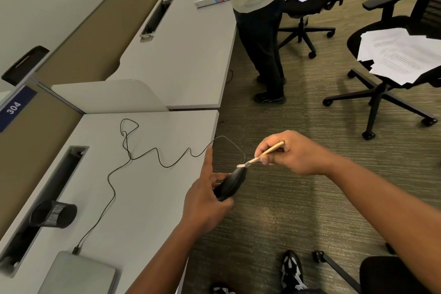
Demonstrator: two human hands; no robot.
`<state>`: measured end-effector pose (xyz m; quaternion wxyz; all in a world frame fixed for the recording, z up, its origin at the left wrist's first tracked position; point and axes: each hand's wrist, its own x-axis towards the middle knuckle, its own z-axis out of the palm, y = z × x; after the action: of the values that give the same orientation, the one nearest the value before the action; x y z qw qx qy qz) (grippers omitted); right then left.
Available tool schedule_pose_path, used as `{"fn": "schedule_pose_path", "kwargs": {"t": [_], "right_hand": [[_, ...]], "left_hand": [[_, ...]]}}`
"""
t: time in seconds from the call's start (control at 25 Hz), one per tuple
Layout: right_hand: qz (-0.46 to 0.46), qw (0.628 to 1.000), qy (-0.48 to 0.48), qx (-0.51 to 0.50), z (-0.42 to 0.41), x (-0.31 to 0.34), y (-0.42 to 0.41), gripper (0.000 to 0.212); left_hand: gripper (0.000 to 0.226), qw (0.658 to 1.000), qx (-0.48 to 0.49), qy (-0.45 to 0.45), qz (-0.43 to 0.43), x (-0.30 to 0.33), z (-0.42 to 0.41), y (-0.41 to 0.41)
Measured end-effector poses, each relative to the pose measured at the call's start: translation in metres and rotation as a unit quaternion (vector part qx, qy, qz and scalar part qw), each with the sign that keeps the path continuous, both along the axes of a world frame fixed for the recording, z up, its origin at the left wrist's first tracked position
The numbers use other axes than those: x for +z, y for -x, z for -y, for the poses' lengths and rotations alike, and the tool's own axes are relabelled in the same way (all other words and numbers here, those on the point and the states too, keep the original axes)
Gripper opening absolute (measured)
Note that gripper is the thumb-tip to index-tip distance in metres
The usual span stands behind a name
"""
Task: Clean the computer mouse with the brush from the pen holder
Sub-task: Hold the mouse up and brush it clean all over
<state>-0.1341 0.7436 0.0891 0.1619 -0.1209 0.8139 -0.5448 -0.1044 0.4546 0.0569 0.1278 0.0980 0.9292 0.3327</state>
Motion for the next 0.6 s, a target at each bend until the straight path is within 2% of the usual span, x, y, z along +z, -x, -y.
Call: {"fn": "schedule_pose_path", "kwargs": {"t": [0.08, 0.24, 0.44, 0.6], "right_hand": [[0.027, 0.999, 0.042, -0.013, -0.004, -0.005, 0.002, 0.018], [0.034, 0.997, 0.044, -0.051, -0.013, -0.013, 0.005, 0.017], [0.055, 0.970, 0.224, -0.071, -0.005, -0.015, 0.005, 0.012], [0.079, 0.969, 0.229, -0.044, -0.006, -0.016, 0.007, 0.015]], "left_hand": [[0.143, 1.000, 0.011, -0.020, 0.005, -0.002, 0.001, 0.003], [0.144, 0.997, 0.032, -0.072, 0.027, -0.008, 0.005, 0.009], [0.142, 0.993, 0.035, -0.104, 0.051, -0.006, 0.002, 0.016], [0.142, 0.992, 0.024, -0.116, 0.046, -0.003, 0.003, 0.018]]}}
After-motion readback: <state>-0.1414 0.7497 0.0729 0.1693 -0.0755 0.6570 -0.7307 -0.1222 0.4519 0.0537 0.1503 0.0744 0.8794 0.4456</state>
